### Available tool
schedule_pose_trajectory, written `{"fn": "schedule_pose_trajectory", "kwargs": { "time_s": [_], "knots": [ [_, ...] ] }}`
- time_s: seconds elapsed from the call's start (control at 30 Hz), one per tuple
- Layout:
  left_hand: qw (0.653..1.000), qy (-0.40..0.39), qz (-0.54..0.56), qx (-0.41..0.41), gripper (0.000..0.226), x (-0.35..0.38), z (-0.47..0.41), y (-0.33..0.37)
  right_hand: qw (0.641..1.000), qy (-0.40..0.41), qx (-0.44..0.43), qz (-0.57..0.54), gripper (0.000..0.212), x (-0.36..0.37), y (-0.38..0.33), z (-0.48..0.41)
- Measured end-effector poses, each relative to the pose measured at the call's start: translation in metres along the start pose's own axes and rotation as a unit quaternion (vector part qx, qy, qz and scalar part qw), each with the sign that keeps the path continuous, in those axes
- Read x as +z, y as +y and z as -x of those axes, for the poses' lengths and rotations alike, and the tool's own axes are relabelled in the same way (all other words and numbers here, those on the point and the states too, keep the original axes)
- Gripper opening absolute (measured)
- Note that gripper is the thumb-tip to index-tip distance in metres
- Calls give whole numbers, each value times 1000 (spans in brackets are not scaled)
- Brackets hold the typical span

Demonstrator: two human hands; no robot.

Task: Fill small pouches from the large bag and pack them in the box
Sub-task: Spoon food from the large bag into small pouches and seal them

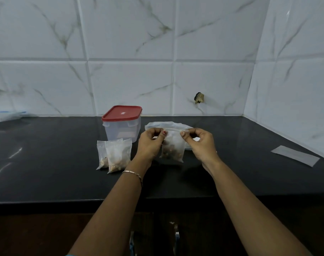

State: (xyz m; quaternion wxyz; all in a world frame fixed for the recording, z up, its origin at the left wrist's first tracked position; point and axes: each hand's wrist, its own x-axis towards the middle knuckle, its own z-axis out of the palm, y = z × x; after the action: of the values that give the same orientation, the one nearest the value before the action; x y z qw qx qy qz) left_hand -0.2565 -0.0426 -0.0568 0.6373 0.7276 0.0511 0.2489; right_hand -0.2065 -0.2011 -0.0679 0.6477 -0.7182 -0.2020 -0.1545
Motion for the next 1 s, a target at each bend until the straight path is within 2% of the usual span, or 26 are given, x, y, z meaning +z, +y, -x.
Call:
{"fn": "schedule_pose_trajectory", "kwargs": {
  "time_s": [0.13, 0.33, 0.5, 0.6, 0.67, 0.8, 1.0],
  "knots": [
    [1000, -18, 15, 4, 6, 2, 4, 4, 1000, 6, 2, -8, 10, 0, 1, -2],
    [999, -43, 5, 24, 8, 4, 6, 5, 999, -30, -21, 14, 15, 4, -3, 0],
    [998, -60, -12, 23, 17, 4, 4, 3, 997, -68, -13, -35, 10, 4, -6, 2],
    [996, -80, -14, 30, 20, 5, 5, 3, 996, -83, -3, -28, 4, 5, -4, 2],
    [995, -93, -7, 33, 19, 6, 6, 3, 997, -76, -1, -17, 9, 6, -2, 1],
    [993, -112, -12, 38, 18, 7, 8, 4, 999, -50, -16, 13, 4, 8, 1, -2],
    [994, -102, -35, 14, 20, 7, 4, 3, 998, -16, -31, 43, 8, 9, -1, -2]
  ]
}}
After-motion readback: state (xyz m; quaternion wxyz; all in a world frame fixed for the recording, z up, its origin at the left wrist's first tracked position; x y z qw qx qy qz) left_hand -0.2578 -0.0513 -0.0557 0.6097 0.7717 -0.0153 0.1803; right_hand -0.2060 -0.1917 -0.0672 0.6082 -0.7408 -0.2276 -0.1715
